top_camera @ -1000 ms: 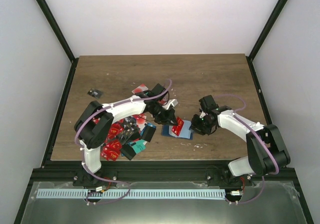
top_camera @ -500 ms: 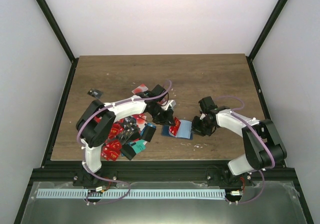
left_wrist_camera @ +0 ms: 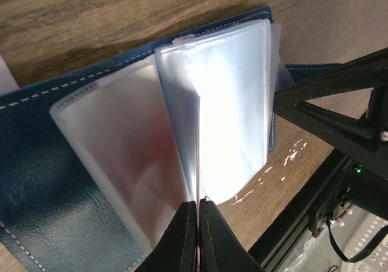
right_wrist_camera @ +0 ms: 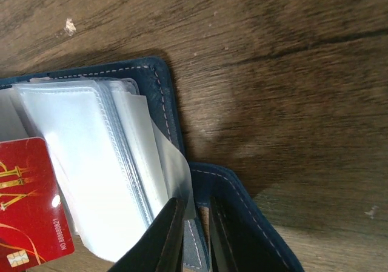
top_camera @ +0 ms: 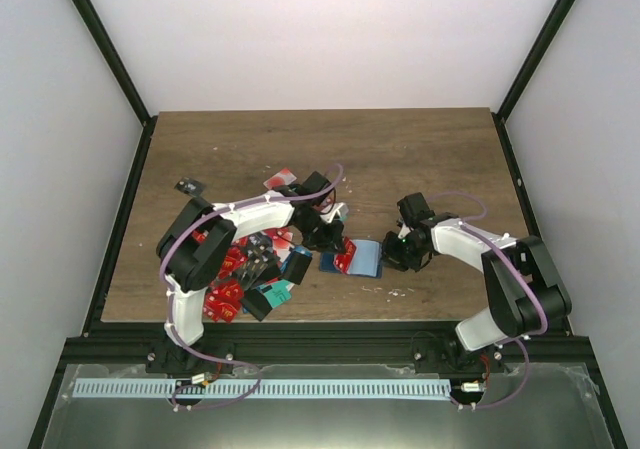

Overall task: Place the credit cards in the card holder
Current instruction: Insert the credit card into the card holder.

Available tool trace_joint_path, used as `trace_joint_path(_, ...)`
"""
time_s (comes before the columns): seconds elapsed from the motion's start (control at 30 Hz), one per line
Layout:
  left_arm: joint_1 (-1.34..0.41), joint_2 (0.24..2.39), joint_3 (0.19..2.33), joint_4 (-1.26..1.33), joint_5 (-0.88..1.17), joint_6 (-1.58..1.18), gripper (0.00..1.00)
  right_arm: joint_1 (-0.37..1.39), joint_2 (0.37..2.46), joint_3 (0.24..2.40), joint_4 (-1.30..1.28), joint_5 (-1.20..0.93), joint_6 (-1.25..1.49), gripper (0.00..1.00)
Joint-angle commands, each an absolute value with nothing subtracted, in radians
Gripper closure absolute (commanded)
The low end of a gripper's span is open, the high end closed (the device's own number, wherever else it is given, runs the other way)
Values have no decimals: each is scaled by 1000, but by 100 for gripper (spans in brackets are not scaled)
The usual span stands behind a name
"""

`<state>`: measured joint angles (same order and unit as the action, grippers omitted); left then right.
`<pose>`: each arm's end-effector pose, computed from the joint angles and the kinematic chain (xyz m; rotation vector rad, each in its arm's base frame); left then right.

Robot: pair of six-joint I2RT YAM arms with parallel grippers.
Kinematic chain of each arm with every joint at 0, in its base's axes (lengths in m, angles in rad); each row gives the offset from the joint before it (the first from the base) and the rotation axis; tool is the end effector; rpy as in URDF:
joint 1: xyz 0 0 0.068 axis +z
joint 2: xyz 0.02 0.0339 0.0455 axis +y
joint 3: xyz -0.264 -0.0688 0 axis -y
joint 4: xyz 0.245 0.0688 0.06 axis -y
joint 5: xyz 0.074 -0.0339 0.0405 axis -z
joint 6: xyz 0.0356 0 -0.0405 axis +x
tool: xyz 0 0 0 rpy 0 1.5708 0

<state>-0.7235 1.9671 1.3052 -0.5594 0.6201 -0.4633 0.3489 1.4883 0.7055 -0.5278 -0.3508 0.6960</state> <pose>0.2766 -0.2719 0.1570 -0.5370 -2.8443 1.0529 0.2231 0.0942 0.1425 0.4526 2.9873 0.6611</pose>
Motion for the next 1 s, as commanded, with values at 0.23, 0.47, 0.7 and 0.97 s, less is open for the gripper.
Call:
trace_joint_path(0.23, -697, 1963, 1269, -534, 620, -465, 96, 345, 1547, 673, -514, -327, 687, 85)
trace_joint_path(0.47, -697, 1968, 1257, -492, 693, -462, 96, 344, 1564, 671, -498, -346, 689, 86)
trace_joint_path(0.7, -699, 1987, 1251, -467, 726, -464, 96, 345, 1584, 677, -487, -352, 689, 86)
trace_joint_path(0.97, -696, 1994, 1250, -443, 718, -483, 96, 344, 1600, 678, -481, -359, 687, 86)
